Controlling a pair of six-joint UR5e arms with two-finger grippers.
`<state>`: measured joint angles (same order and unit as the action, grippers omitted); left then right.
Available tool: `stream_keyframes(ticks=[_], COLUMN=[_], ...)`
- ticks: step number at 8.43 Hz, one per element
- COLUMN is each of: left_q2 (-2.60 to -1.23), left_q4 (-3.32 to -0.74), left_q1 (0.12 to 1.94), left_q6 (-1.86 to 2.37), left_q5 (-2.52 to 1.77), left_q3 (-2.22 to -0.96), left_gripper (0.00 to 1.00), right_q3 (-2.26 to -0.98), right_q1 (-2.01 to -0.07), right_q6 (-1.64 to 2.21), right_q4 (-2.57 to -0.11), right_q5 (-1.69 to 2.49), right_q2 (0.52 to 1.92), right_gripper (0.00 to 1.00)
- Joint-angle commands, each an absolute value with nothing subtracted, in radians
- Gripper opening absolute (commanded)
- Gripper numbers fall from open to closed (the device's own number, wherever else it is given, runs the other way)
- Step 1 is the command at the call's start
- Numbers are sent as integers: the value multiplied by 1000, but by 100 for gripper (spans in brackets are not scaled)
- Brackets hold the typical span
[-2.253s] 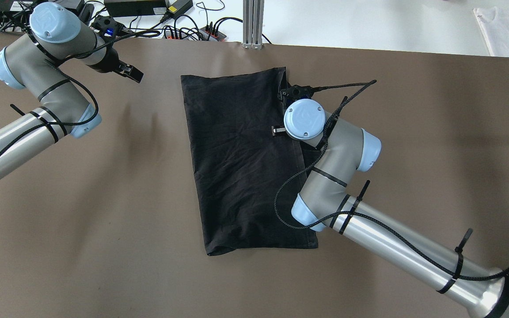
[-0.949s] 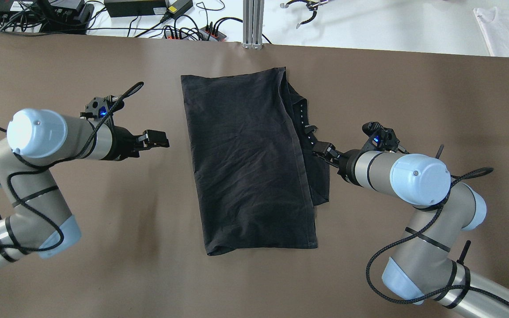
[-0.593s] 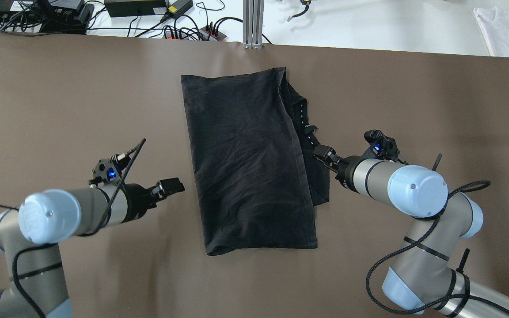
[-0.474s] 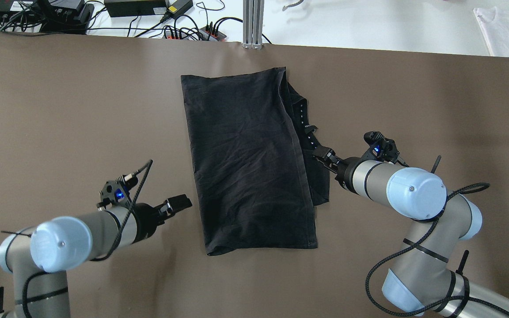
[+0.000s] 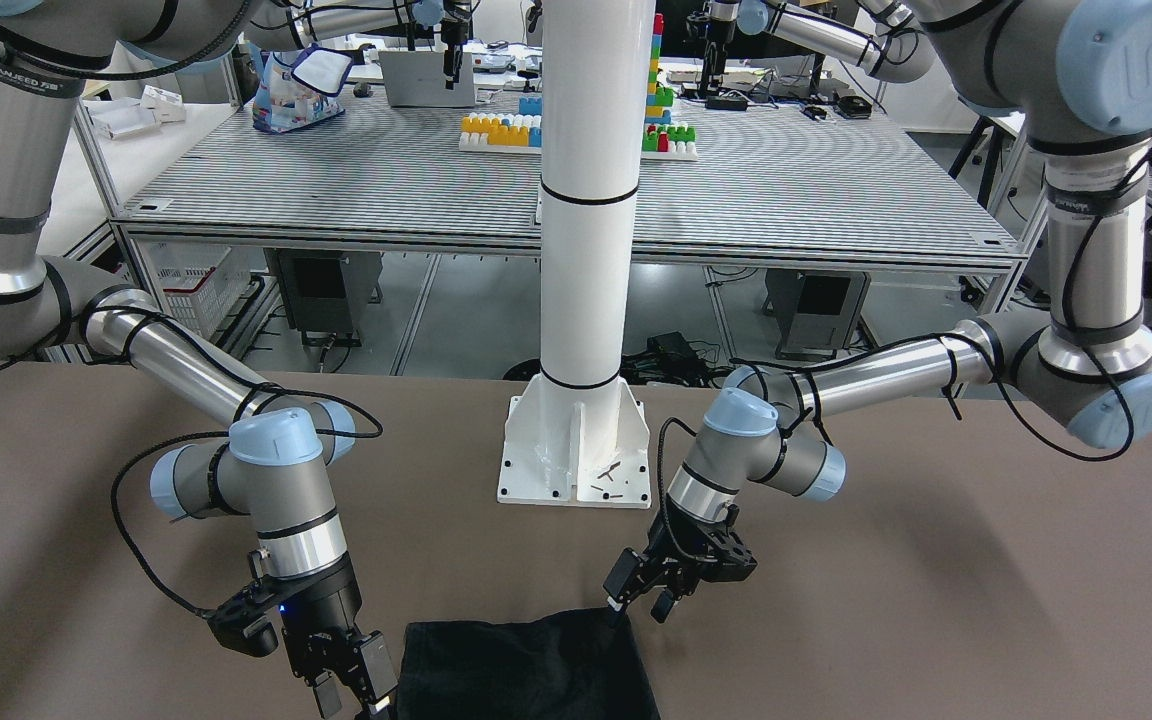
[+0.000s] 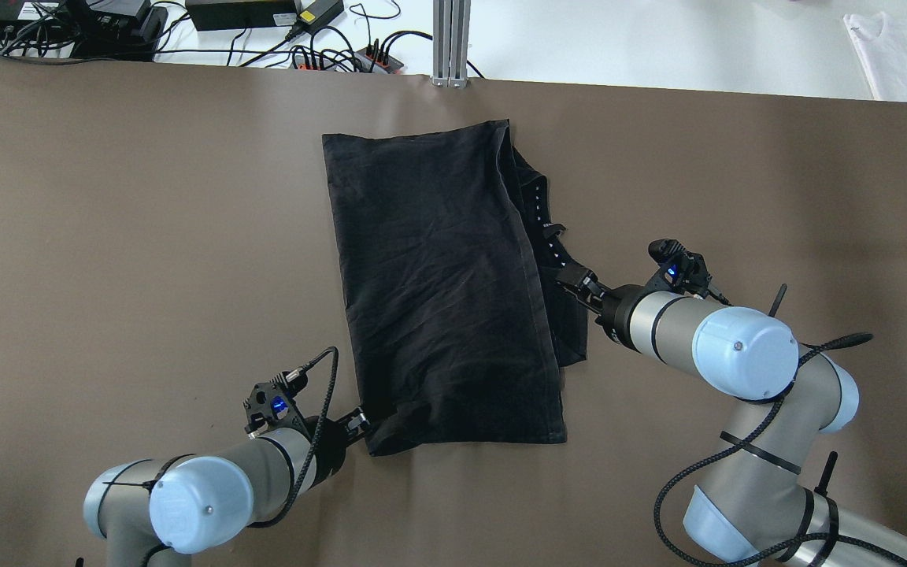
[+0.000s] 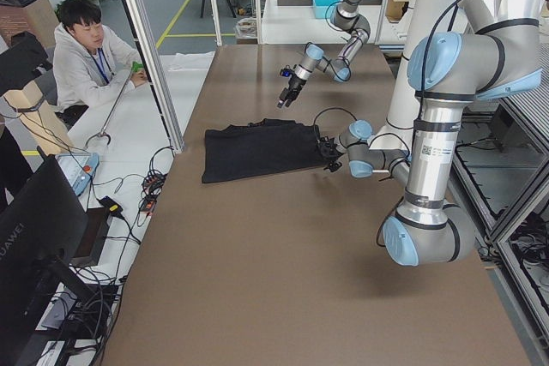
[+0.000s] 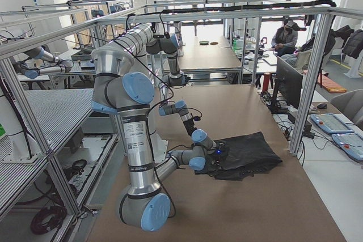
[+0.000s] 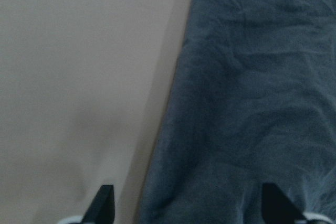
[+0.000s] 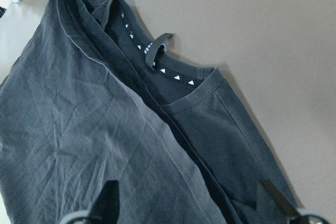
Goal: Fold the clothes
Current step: 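Grasp the near corners of the shirt with both grippers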
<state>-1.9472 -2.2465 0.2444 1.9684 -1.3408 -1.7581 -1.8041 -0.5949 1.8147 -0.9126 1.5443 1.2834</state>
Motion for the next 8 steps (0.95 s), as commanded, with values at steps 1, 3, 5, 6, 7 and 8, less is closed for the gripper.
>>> stream_keyframes(ticks=[1, 3, 5, 6, 7, 8], left_q2=[-1999, -1991, -1999, -1999, -2002, -2005], left_q4=[-2246, -2246, -2247, -2247, -2247, -2247], left_q1=[236, 236, 235, 233, 215, 209], left_q6=[1977, 1976, 1974, 1973, 1973, 1973], left_q5=[-1333, -1332, -1318, -1318, -1316, -1316], left_q3=[-1704, -1703, -1690, -1690, -1690, -1693], left_gripper=[100, 100, 54, 49, 49, 47], right_q3=[-1804, -1804, -1804, -1804, -1804, -1804], right_q1=[-583, -581, -581, -581, -581, -581], right_q6=[1813, 1813, 1813, 1815, 1813, 1813], right_q4=[-891, -891, -891, -891, -891, -891], right_q5=[1543, 1534, 1534, 1534, 1534, 1534], right_q2=[1290, 1290, 1290, 1290, 1290, 1292], right_gripper=[93, 93, 93, 93, 93, 93])
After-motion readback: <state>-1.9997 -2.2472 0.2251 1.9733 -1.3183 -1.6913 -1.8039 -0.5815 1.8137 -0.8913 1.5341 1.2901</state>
